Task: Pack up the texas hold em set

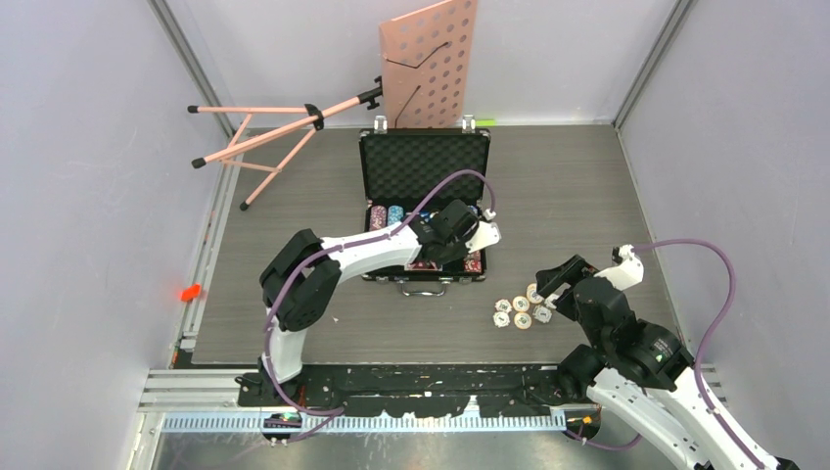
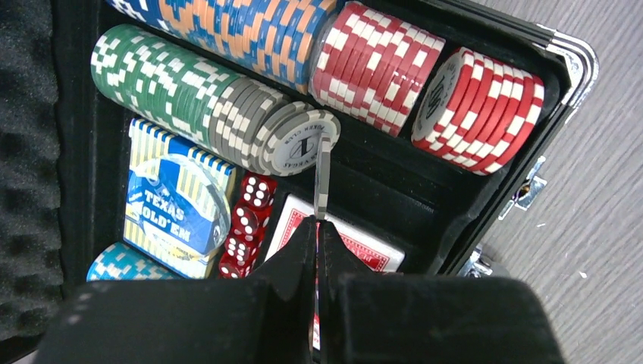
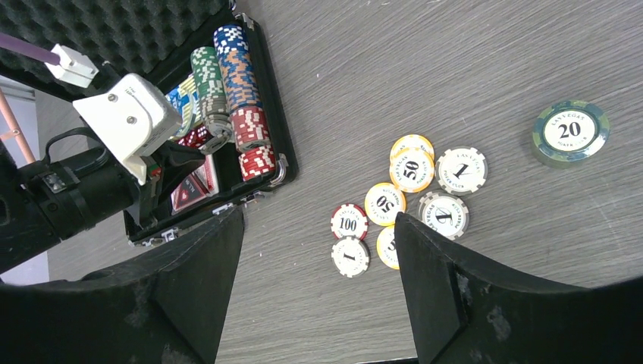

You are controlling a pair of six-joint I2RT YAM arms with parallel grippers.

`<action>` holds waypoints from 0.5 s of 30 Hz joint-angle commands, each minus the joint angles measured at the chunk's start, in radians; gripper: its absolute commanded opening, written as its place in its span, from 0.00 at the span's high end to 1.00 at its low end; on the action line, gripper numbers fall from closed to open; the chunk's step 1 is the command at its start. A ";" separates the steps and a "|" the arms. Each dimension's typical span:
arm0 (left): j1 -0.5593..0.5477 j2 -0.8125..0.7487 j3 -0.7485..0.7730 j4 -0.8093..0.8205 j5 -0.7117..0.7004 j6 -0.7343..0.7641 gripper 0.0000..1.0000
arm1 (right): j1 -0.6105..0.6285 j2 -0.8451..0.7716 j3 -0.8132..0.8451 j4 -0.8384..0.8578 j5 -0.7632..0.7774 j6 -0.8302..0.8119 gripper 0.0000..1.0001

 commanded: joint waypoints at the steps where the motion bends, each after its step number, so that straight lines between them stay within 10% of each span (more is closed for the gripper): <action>1: 0.010 0.023 0.049 0.017 0.013 0.010 0.99 | 0.001 -0.005 -0.002 0.035 0.038 0.004 0.22; 10: 0.012 0.025 0.057 0.054 -0.043 -0.050 0.65 | 0.001 0.015 -0.006 0.034 0.033 0.013 0.22; 15: 0.011 0.015 0.049 0.069 -0.075 -0.058 0.65 | 0.001 0.016 -0.013 0.038 0.022 0.013 0.22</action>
